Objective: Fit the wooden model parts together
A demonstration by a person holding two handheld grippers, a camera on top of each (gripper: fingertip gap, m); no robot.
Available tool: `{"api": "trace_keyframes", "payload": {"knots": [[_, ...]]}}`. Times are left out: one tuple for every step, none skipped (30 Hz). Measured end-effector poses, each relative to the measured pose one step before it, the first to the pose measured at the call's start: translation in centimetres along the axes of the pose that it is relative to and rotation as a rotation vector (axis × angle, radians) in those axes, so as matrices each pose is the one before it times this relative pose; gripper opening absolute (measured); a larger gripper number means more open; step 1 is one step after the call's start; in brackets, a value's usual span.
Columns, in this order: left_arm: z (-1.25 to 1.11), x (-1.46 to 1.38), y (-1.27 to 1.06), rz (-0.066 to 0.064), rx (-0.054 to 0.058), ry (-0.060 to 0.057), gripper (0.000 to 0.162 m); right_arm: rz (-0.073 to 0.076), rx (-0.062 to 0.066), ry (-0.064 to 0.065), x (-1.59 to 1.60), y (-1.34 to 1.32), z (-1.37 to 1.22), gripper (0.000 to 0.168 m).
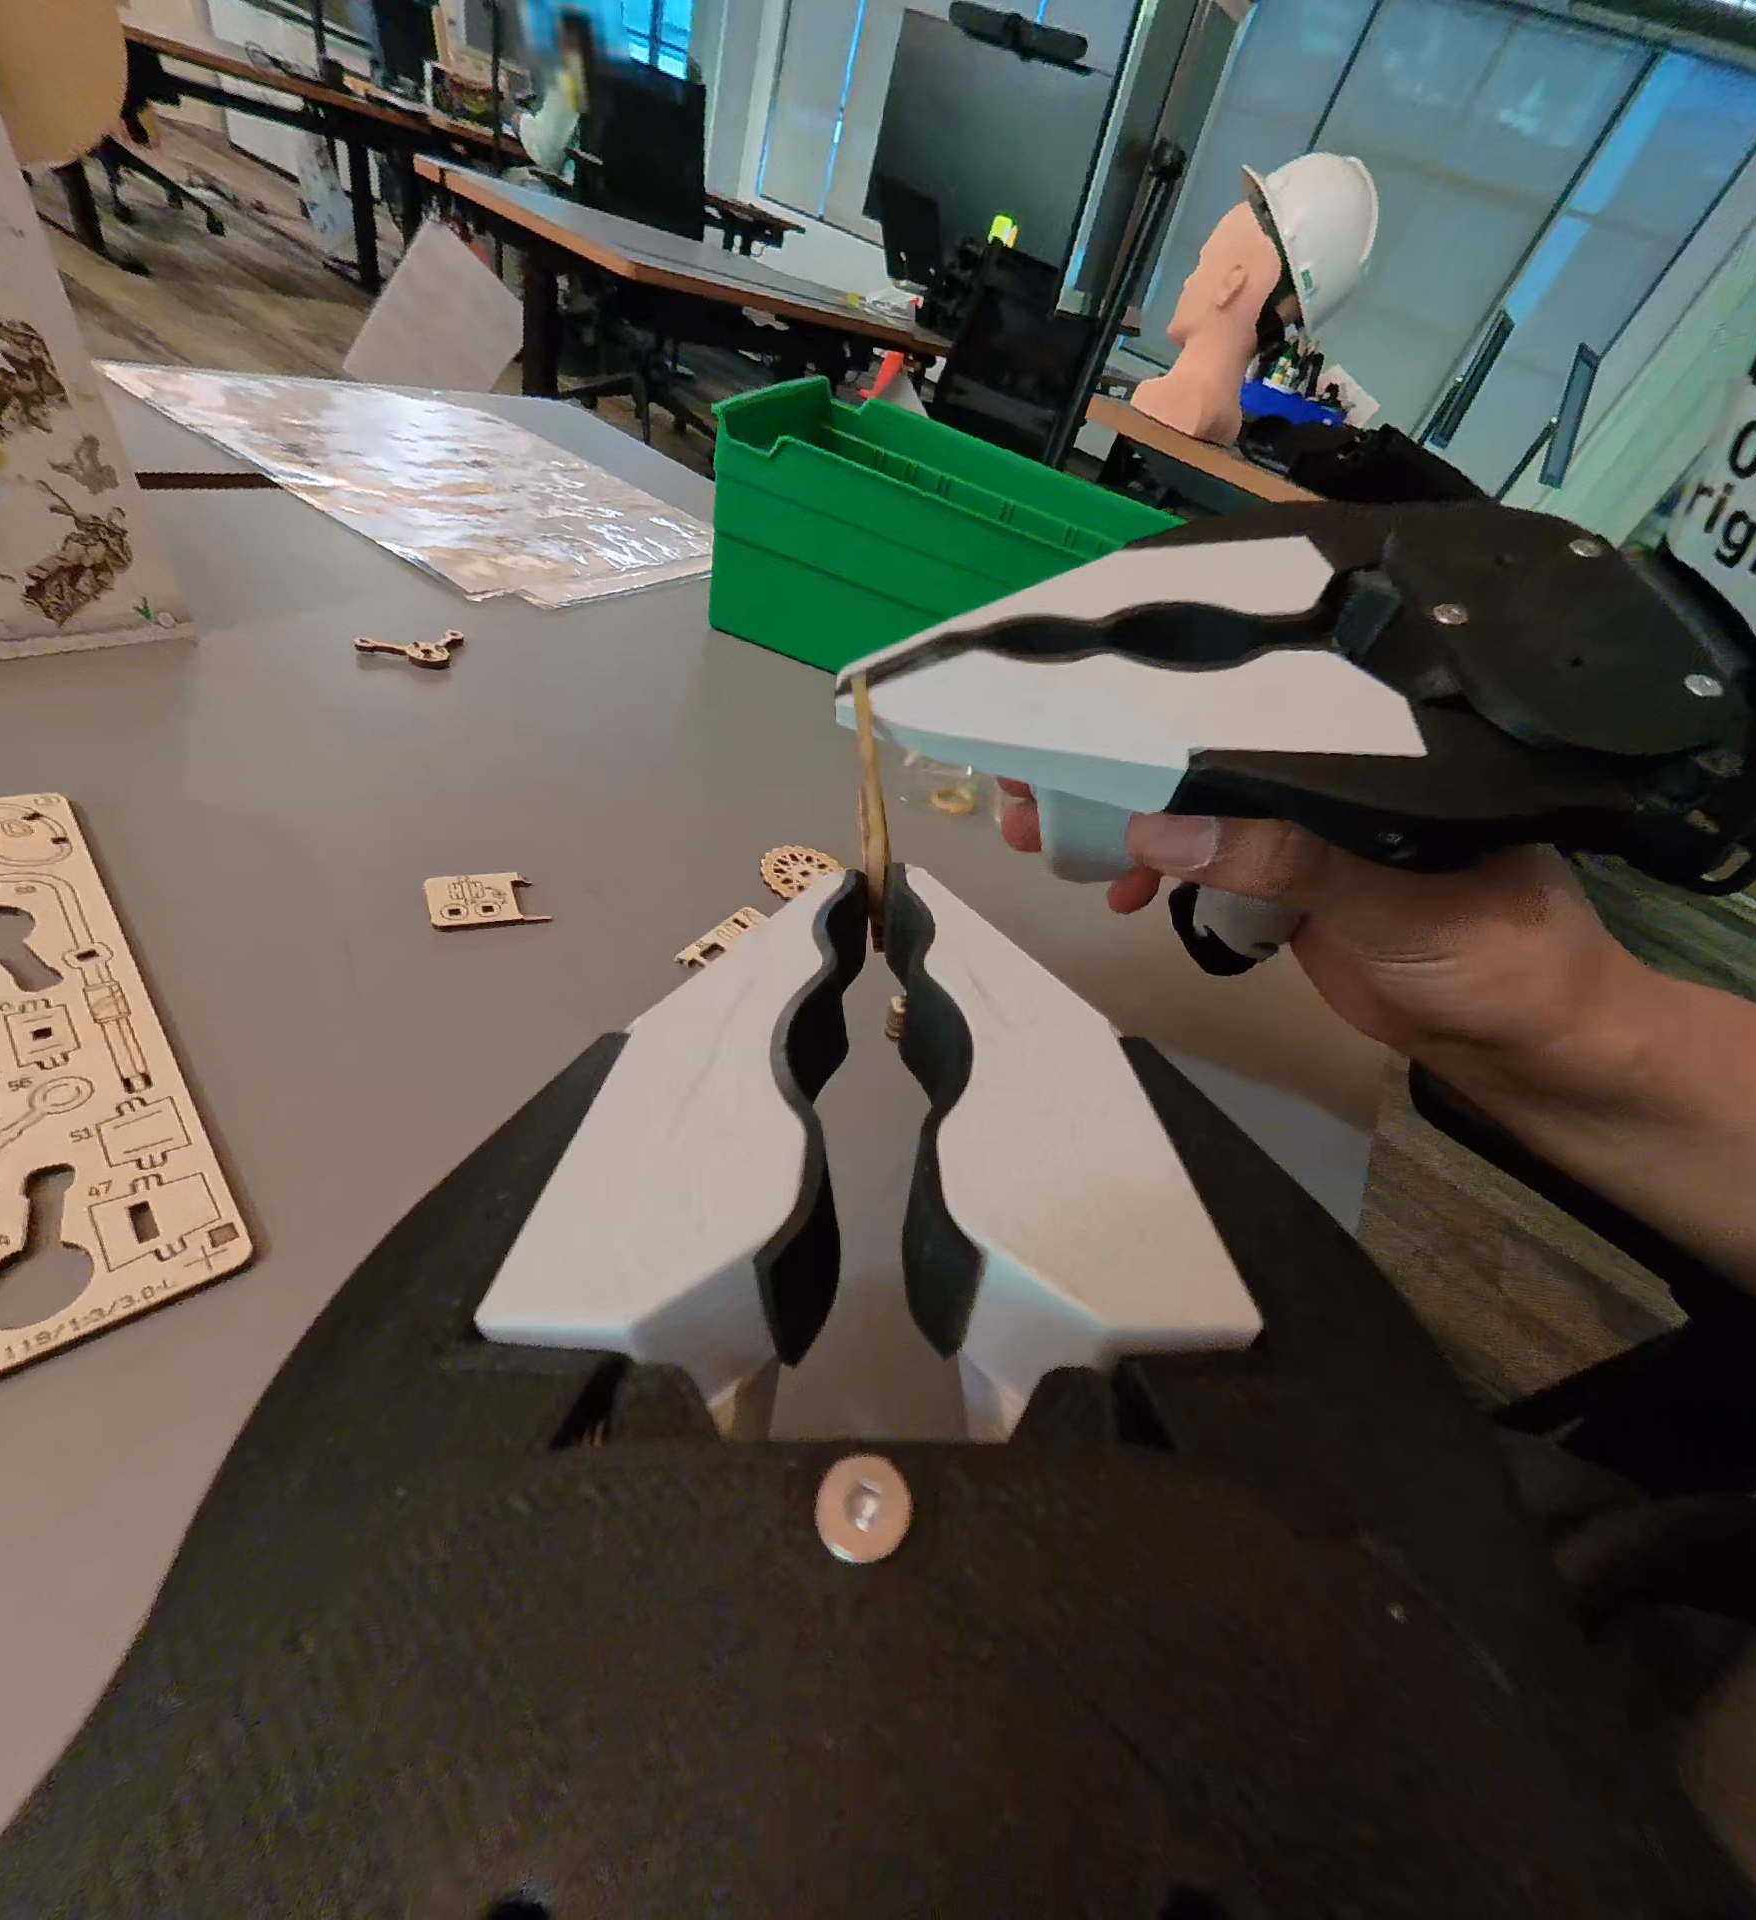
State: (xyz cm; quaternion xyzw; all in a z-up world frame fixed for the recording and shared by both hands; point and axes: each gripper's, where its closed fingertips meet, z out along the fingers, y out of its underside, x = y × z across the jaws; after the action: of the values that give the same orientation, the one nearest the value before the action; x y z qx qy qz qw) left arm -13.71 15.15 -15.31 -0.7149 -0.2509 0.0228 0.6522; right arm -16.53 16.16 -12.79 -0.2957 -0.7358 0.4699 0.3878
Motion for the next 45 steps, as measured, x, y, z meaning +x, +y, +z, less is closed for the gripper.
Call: {"api": "trace_keyframes", "payload": {"knots": [[0.065,0.087,0.071,-0.0156,-0.0041,0.0108,0.002,-0.0222,0.0042,0.0065,-0.126,-0.124,-0.017,0.000],[0.031,0.065,0.068,-0.0159,-0.0050,0.0103,0.002,-0.0222,0.0127,0.0024,-0.195,-0.275,-0.048,0.000],[0.023,0.077,0.060,-0.0167,-0.0049,0.0117,0.002,-0.0242,0.0018,0.0047,-0.132,-0.134,-0.015,0.000],[0.015,0.092,0.015,-0.0162,-0.0002,0.0116,0.002,-0.0255,0.0063,-0.0022,-0.198,-0.197,-0.031,0.000],[0.055,0.140,0.134,-0.0203,-0.0081,0.0158,0.002,-0.0240,0.0072,0.0030,-0.113,-0.179,-0.059,0.000],[0.035,0.123,0.001,-0.0289,0.0011,0.0175,0.002,-0.0205,-0.0076,0.0049,-0.033,0.054,0.013,0.000],[-0.021,-0.008,-0.032,-0.0272,0.0049,0.0104,0.002,-0.0121,-0.0116,0.0042,0.043,0.160,0.036,0.000],[-0.041,-0.077,-0.015,-0.0126,0.0036,0.0039,0.002,-0.0012,-0.0081,0.0049,0.144,0.160,0.018,0.000],[-0.065,-0.035,-0.128,-0.0029,0.0066,0.0016,0.002,0.0078,-0.0135,0.0008,0.175,0.292,0.052,0.000],[-0.038,0.059,-0.127,0.0037,0.0049,0.0012,0.002,0.0080,-0.0121,0.0001,0.186,0.275,0.040,0.000],[-0.036,0.069,-0.112,0.0084,0.0040,-0.0009,0.002,0.0031,-0.0117,0.0012,0.162,0.267,0.030,0.000],[-0.039,0.037,-0.092,0.0080,0.0062,-0.0025,0.002,0.0004,-0.0142,-0.0020,0.080,0.274,0.046,0.000],[-0.019,-0.027,-0.056,0.0031,0.0045,-0.0023,0.002,0.0016,-0.0018,-0.0018,0.022,0.049,0.001,0.000],[-0.031,0.004,-0.064,-0.0036,0.0056,0.0041,0.002,0.0007,-0.0074,-0.0017,-0.004,0.112,0.026,0.000],[-0.045,-0.005,-0.110,-0.0071,0.0059,0.0048,0.002,-0.0003,-0.0158,-0.0027,0.012,0.238,0.070,0.000],[-0.063,-0.051,-0.118,-0.0035,0.0054,0.0022,0.002,0.0053,-0.0097,-0.0055,0.009,0.202,0.073,0.000],[-0.090,-0.147,-0.137,0.0050,0.0063,-0.0057,0.002,0.0146,-0.0018,-0.0096,-0.013,0.101,0.034,0.000],[-0.129,-0.106,-0.271,0.0075,0.0135,-0.0055,0.002,0.0165,-0.0051,-0.0116,-0.037,0.140,0.034,0.000],[-0.093,-0.054,-0.229,0.0045,0.0091,-0.0029,0.002,0.0139,-0.0049,-0.0093,-0.010,0.105,0.022,0.000],[-0.073,-0.067,-0.152,0.0019,0.0060,-0.0024,0.002,0.0101,-0.0009,-0.0071,-0.030,0.021,0.000,0.000],[-0.082,-0.077,-0.189,-0.0020,0.0118,-0.0012,0.002,0.0097,-0.0064,-0.0102,-0.118,0.088,0.049,0.000],[-0.082,-0.018,-0.180,-0.0082,0.0107,0.0038,0.001,0.0116,-0.0075,-0.0111,-0.153,0.114,0.084,0.000],[-0.077,-0.134,-0.110,-0.0115,0.0082,-0.0005,0.001,0.0093,0.0002,-0.0098,-0.172,0.018,0.056,0.000],[-0.126,-0.193,-0.246,-0.0077,0.0167,-0.0035,0.001,0.0107,-0.0023,-0.0117,-0.211,0.041,0.063,0.000],[-0.111,-0.105,-0.209,-0.0074,0.0119,0.0032,0.001,0.0150,-0.0053,-0.0130,-0.234,0.045,0.092,0.000],[-0.064,-0.073,-0.153,-0.0088,0.0063,0.0040,0.001,0.0131,-0.0001,-0.0096,-0.201,-0.004,0.079,0.000],[-0.097,-0.095,-0.192,-0.0086,0.0142,0.0001,0.001,0.0117,-0.0009,-0.0075,-0.195,0.013,0.088,0.000],[-0.065,-0.040,-0.103,-0.0083,0.0100,0.0028,0.001,0.0099,-0.0025,-0.0065,-0.189,0.045,0.094,0.000],[-0.010,-0.054,-0.001,-0.0103,0.0034,0.0025,0.001,0.0056,0.0054,-0.0036,-0.147,-0.051,0.049,0.000],[-0.073,-0.129,-0.143,-0.0063,0.0112,-0.0046,0.001,0.0075,0.0061,-0.0044,-0.163,-0.081,0.029,0.000],[-0.099,-0.062,-0.191,0.0005,0.0110,-0.0019,0.001,0.0106,0.0030,-0.0073,-0.220,-0.077,0.046,0.000],[-0.063,-0.006,-0.164,0.0055,0.0079,-0.0004,0.001,0.0097,0.0043,-0.0055,-0.236,-0.087,0.067,0.000],[-0.071,-0.025,-0.156,0.0027,0.0091,-0.0007,0.001,0.0080,0.0035,-0.0030,-0.203,-0.052,0.079,0.000],[-0.066,-0.023,-0.112,-0.0072,0.0096,0.0025,0.001,0.0090,0.0018,-0.0025,-0.179,-0.020,0.089,0.000],[-0.052,-0.100,-0.048,-0.0165,0.0088,0.0000,0.001,0.0091,0.0010,-0.0008,-0.118,0.005,0.072,0.000],[-0.048,-0.136,-0.011,-0.0177,0.0069,-0.0005,0.001,0.0068,0.0005,-0.0020,-0.092,0.005,0.046,0.000],[-0.042,-0.055,-0.055,-0.0129,0.0081,0.0035,0.001,0.0109,0.0038,-0.0051,-0.104,-0.044,0.021,0.000],[-0.027,-0.026,-0.058,-0.0068,0.0054,0.0013,0.001,0.0173,0.0074,-0.0083,-0.135,-0.056,0.024,0.000],[-0.044,0.006,-0.110,0.0051,0.0067,-0.0017,0.000,0.0231,0.0076,-0.0104,-0.165,-0.049,0.035,0.000],[-0.025,0.063,-0.106,0.0126,0.0048,-0.0004,0.001,0.0208,0.0073,-0.0059,-0.142,-0.056,0.036,0.000],[-0.024,0.024,-0.093,0.0088,0.0038,-0.0008,0.000,0.0087,0.0051,-0.0015,-0.121,-0.038,0.050,0.000],[-0.040,-0.020,-0.090,0.0006,0.0060,-0.0003,0.001,0.0047,0.0039,0.0012,-0.090,-0.057,0.046,0.000],[-0.034,-0.034,-0.062,-0.0047,0.0065,0.0018,0.001,0.0064,0.0029,0.0013,-0.098,-0.008,0.060,0.000],[-0.027,-0.037,-0.059,-0.0089,0.0067,0.0013,0.001,0.0114,0.0040,-0.0033,-0.141,0.001,0.070,0.000],[-0.039,-0.058,-0.061,-0.0103,0.0068,0.0015,0.001,0.0179,0.0031,-0.0058,-0.135,0.028,0.067,0.000]]}}
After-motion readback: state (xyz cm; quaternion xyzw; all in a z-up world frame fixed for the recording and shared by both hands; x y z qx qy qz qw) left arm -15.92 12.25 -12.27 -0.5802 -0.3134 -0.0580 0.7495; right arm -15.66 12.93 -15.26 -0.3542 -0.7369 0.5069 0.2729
